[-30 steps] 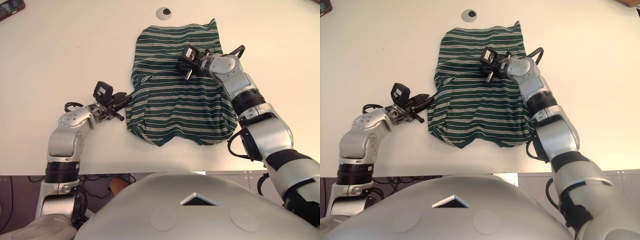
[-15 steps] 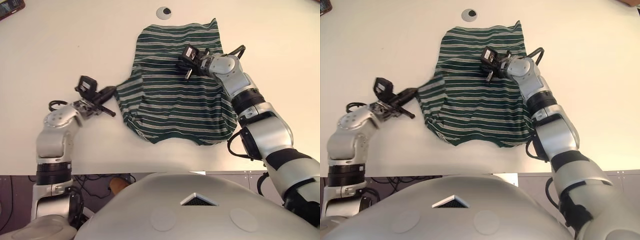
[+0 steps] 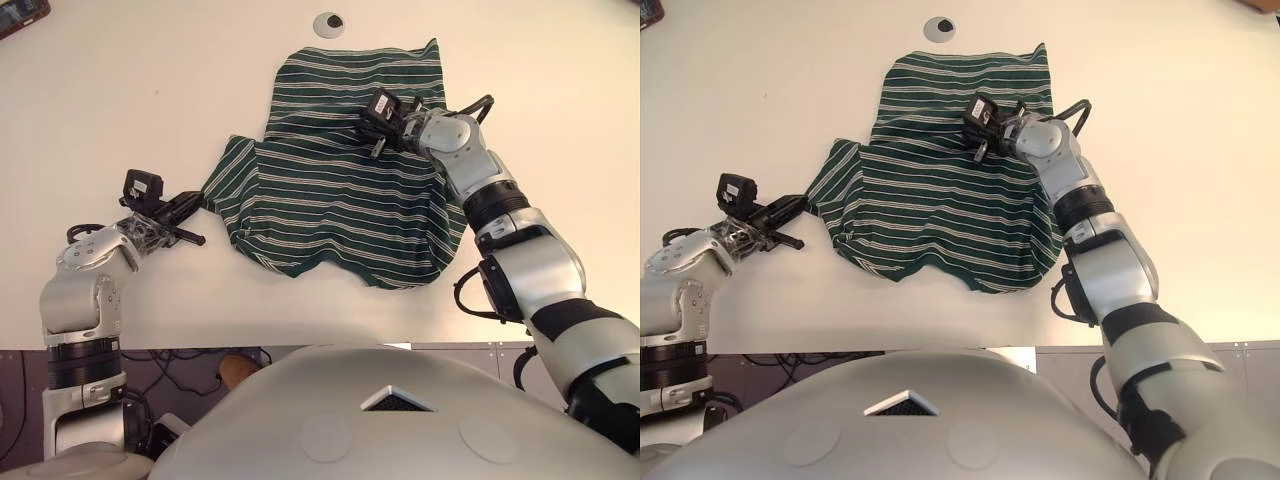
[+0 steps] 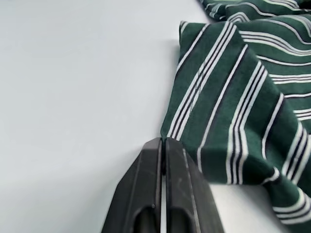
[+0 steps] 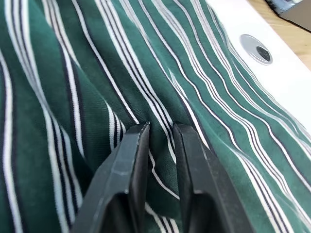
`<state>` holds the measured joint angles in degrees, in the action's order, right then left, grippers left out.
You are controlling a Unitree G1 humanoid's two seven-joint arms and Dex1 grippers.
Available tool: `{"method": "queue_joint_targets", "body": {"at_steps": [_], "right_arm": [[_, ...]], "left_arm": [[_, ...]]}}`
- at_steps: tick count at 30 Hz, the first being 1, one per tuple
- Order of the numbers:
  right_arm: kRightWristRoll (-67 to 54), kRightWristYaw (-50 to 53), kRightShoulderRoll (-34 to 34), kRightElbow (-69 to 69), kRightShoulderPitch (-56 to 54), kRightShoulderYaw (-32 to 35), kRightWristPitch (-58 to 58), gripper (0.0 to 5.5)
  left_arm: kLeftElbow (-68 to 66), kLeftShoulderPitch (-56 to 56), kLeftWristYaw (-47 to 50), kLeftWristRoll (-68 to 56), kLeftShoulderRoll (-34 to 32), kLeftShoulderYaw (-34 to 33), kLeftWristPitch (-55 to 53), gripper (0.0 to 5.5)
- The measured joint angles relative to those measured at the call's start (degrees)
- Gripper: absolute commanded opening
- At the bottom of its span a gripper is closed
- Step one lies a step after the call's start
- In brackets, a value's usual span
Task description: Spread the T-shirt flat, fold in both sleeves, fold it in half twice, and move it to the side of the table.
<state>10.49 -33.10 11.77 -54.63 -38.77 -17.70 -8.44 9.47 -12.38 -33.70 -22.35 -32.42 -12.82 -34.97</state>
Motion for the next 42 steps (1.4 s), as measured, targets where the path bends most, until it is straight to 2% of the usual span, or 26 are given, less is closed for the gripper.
{"method": "queue_joint_targets", "body": {"at_steps": [4, 11, 15, 19, 20, 23, 26, 30, 33, 37, 42], "right_arm": [[-1.3, -0.4, 0.0, 1.3, 0.5, 1.7, 0.0, 0.89], [-0.1, -0.4, 0.0, 1.7, 1.1, 1.3, 0.3, 0.89], [-0.2, -0.4, -0.2, 1.9, 1.1, 2.0, 1.2, 0.89], [-1.1, -0.3, -0.2, 1.9, 1.1, 2.6, 2.3, 0.89], [-1.2, -0.4, -0.2, 2.0, 1.1, 2.8, 2.5, 0.89], [-1.9, -0.3, -0.2, 2.9, 1.2, 4.0, 4.2, 0.89], [-5.2, -0.6, -0.1, 6.3, 1.6, 7.0, 7.5, 0.89], [-12.0, -4.0, 0.7, 15.9, 2.3, 12.4, 16.5, 0.89], [-15.4, -10.2, 5.6, 24.6, 4.3, 13.9, 22.0, 0.89], [-16.1, -21.7, 18.9, 30.9, 9.4, 13.8, 25.8, 0.89], [-16.4, -25.9, 25.9, 31.5, 12.8, 15.1, 26.7, 0.89]], "left_arm": [[6.2, 0.9, 0.3, -0.3, 0.7, 0.6, 1.5, 0.04], [17.3, 1.0, -4.8, -1.1, -1.3, 11.1, -0.7, 0.04], [17.3, 2.6, -5.6, 1.6, -1.2, 18.6, -0.9, 0.04], [15.0, 3.0, -5.3, 5.4, -1.5, 23.3, -0.7, 0.04], [14.4, 3.0, -5.3, 6.1, -1.5, 24.1, -0.7, 0.19], [14.1, 3.0, -5.2, 6.1, -1.5, 24.3, -0.9, 0.63], [15.0, 2.7, -5.7, 4.6, -1.5, 23.1, -1.8, 0.63], [20.6, 2.2, -8.5, -4.8, -2.5, 13.4, -3.9, 0.63], [19.4, 1.7, -8.7, -4.6, -3.7, 12.8, -3.9, 0.63], [15.2, -2.7, -8.4, 3.6, -7.0, 22.1, -0.7, 0.43], [17.6, -3.8, -8.3, 4.4, -6.2, 27.3, 0.3, 0.43]]}}
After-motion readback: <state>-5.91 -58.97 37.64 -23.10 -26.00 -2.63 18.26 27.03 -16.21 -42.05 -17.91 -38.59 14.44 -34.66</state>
